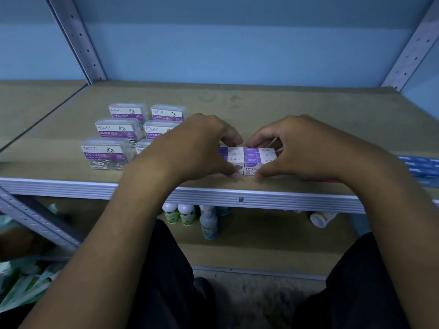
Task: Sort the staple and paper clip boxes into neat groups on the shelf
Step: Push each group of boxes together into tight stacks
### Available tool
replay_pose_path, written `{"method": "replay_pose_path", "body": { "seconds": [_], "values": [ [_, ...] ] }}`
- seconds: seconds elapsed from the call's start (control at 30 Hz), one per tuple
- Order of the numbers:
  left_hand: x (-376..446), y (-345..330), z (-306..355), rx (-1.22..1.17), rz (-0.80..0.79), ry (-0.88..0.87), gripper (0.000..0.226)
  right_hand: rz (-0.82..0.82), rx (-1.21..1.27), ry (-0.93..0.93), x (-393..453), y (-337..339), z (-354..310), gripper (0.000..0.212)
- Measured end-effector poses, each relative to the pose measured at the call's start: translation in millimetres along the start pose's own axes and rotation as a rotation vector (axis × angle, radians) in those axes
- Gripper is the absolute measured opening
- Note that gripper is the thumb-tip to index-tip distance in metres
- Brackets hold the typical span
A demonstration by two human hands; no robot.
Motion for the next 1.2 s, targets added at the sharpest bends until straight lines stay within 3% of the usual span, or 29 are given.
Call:
{"method": "replay_pose_path", "body": {
  "seconds": [0.23, 0.73, 0.87, 1.0, 1.2],
  "values": [
    [3, -1, 2, 0.002, 0.033, -0.033, 0.034, 0.011, -0.068, 0.018, 4, -4, 0, 0.043],
    [1, -6, 2, 0.019, 0.052, -0.023, 0.034, 0.044, -0.101, -0.045, 3, -9, 1, 0.041],
    [-5, 0, 3, 0.008, 0.065, -0.019, 0.043, 0.022, -0.054, -0.019, -1, -5, -6, 0.056],
    [-13, 33, -4, 0.051, 0.185, -0.001, 0.049, 0.093, 0.011, 0.006, -5, 12, -13, 0.054],
    [-30, 92, -29, 0.064, 0.524, 0.082, 0.029, 0.244, 0.152, 0.05, 4, 27, -32, 0.038]
  ]
}}
Point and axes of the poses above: each hand's wrist, its own x-axis towards the middle knuckle, its own y-axis out of the back of the hand, z = x × y, the point moved 6 cm from there along x, towards the middle knuckle, and after that the axes turned 12 degrees about z, right-handed, at the moved point
